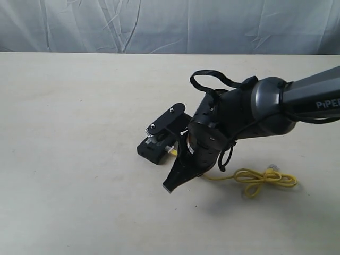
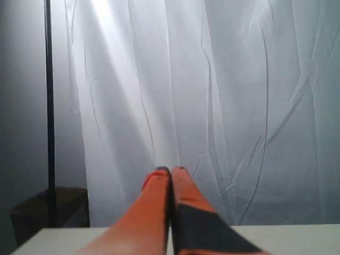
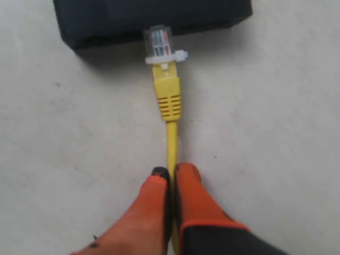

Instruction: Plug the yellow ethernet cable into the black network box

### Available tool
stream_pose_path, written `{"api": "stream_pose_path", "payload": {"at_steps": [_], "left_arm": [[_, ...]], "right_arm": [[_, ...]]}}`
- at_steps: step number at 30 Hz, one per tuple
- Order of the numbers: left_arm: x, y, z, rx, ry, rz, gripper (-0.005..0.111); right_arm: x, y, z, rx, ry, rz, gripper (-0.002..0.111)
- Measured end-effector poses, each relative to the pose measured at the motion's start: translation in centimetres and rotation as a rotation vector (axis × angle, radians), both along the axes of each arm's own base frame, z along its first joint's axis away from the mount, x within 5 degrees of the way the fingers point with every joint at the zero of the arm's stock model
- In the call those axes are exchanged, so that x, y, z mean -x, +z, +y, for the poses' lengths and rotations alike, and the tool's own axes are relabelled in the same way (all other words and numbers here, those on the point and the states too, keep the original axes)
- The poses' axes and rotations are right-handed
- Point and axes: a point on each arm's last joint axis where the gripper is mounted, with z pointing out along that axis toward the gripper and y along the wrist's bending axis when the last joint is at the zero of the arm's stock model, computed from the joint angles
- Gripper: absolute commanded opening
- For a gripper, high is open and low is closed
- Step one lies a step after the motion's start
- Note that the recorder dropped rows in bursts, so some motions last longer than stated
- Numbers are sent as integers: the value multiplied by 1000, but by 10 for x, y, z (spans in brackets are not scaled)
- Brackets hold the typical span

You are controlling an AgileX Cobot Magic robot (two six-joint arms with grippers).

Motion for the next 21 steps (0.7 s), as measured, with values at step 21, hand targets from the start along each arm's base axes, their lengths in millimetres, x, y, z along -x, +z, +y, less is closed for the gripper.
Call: {"api": "stream_pose_path", "payload": {"at_steps": [21], "left_arm": [[-128,59,-6,-40,-120,1085,0]], "right_arm": [[1,29,-9,59,63,-51,-1]]}}
